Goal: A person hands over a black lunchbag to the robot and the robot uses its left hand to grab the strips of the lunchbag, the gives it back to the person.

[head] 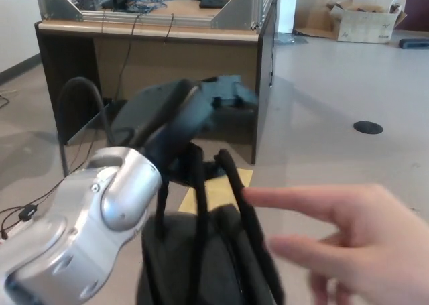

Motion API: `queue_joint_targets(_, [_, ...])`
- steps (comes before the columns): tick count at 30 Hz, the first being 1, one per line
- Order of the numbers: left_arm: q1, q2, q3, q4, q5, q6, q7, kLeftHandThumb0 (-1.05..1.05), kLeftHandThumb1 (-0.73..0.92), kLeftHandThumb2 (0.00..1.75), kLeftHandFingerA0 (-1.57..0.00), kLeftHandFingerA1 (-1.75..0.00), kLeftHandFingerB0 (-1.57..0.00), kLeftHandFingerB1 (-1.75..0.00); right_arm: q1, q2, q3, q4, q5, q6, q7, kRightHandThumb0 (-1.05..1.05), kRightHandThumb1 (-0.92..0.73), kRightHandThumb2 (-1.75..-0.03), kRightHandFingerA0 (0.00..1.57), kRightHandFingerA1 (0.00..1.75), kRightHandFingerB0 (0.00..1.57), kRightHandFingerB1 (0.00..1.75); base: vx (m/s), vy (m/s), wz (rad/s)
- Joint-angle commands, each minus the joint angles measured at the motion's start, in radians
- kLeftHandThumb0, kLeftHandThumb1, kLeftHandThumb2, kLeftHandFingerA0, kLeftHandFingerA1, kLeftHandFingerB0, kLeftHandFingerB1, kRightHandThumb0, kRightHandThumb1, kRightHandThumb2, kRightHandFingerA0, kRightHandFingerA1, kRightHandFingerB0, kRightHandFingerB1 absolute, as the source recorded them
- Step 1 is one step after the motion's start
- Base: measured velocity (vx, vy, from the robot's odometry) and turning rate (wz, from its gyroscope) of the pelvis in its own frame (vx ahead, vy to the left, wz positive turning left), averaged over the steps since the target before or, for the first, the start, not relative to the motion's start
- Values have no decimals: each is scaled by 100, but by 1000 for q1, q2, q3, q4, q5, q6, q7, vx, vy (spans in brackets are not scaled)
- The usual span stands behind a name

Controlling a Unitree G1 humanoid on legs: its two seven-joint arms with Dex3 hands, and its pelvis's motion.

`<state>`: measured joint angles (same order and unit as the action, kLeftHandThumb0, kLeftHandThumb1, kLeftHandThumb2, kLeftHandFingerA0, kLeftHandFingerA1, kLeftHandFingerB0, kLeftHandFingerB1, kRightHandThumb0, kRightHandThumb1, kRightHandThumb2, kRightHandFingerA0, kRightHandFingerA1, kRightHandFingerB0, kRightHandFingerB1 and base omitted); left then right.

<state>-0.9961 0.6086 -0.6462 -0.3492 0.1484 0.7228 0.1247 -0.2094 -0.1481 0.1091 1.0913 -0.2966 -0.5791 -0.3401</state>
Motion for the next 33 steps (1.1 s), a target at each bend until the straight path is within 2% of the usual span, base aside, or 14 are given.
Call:
queue_joint_targets(1, [-115,-136,32,436,360,-400,556,-23,57,54,-79,-175,-63,-168,-3,-5,-20,4,23,-16,-3,-29,-55,-56,45,43,46,37,0,0,0])
queue_joint_targets(5, [-120,-189,66,525,326,-544,645,-15,58,53,-77,-175,-57,-175,-13,-9,-18,1,16,-9,-13,-30,-55,-56,46,43,46,37,0,0,0])
queue_joint_targets(11, [-128,-212,85,588,339,-621,741,-12,61,55,-77,-175,-58,-175,-15,-19,-13,-7,10,-5,-4,-31,-57,-57,46,44,45,37,0,0,0])
queue_joint_targets(12, [-126,-205,104,597,327,-661,752,-10,58,55,-77,-175,-59,-175,-15,-19,-15,-4,15,-11,4,-31,-58,-57,45,43,45,37,0,0,0])
queue_joint_targets(18, [-121,-170,153,623,325,-712,794,-11,60,55,-74,-175,-58,-175,-10,-21,-13,-4,14,-8,14,-32,-60,-58,45,43,44,37,0,0,0])
queue_joint_targets(24, [-62,-64,236,610,329,-813,838,-6,56,59,-77,-175,-60,-174,-7,-28,-10,-4,7,-19,6,-37,-61,-58,47,44,45,37,0,0,0])
queue_joint_targets(25, [-35,-37,272,597,323,-873,865,-5,60,58,-77,-175,-61,-173,-6,-26,-5,-3,-1,-16,-4,-38,-62,-58,48,44,47,38,0,0,0])
queue_joint_targets(29, [91,18,396,403,364,-818,922,-14,64,57,-76,-175,-60,-167,-3,-19,-5,-3,7,-9,15,-38,-62,-58,46,45,46,38,0,0,0])
queue_joint_targets(30, [121,26,430,356,369,-811,921,-14,65,56,-77,-175,-62,-165,-2,-18,-6,-2,9,-15,15,-41,-44,-83,40,58,35,51,0,0,0])
queue_joint_targets(33, [175,29,508,273,351,-863,899,-15,67,56,-76,-175,-61,-164,-2,-23,-5,-3,7,-14,17,-43,-46,-84,41,58,34,51,0,0,0])
